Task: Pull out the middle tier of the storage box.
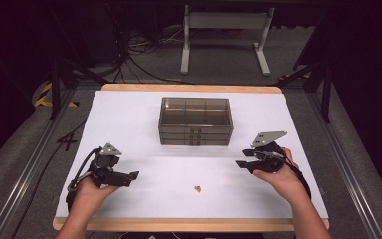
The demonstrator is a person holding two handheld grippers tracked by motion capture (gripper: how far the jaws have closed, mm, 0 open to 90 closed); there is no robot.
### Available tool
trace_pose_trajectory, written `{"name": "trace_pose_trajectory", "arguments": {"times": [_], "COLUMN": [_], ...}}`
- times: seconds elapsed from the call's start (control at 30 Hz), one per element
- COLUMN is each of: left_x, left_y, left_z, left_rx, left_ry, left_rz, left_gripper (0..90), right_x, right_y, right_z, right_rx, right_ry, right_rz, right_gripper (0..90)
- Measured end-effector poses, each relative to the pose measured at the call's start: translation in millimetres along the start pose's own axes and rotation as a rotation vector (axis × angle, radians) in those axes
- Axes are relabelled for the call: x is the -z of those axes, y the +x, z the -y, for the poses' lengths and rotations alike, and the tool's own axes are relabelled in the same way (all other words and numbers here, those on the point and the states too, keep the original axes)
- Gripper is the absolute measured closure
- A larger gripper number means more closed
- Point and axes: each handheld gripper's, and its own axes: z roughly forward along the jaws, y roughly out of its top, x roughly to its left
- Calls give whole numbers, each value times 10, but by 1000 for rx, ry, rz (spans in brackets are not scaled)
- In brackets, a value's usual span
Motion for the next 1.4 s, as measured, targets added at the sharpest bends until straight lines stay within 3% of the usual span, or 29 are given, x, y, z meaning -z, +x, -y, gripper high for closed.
{"name": "trace_pose_trajectory", "arguments": {"times": [0.5, 0.77, 1.4], "left_x": [-15, -21, -21], "left_y": [4, 5, 16], "left_z": [4, 4, 10], "left_rx": [2, -3, 5], "left_ry": [4, 9, 2], "left_rz": [-2, 0, 1], "left_gripper": [110, 109, 109], "right_x": [-172, -260, -326], "right_y": [149, 225, 458], "right_z": [-259, -352, -445], "right_rx": [68, 124, 314], "right_ry": [5, 32, 22], "right_rz": [-49, -44, 156], "right_gripper": [521, 531, 567]}}
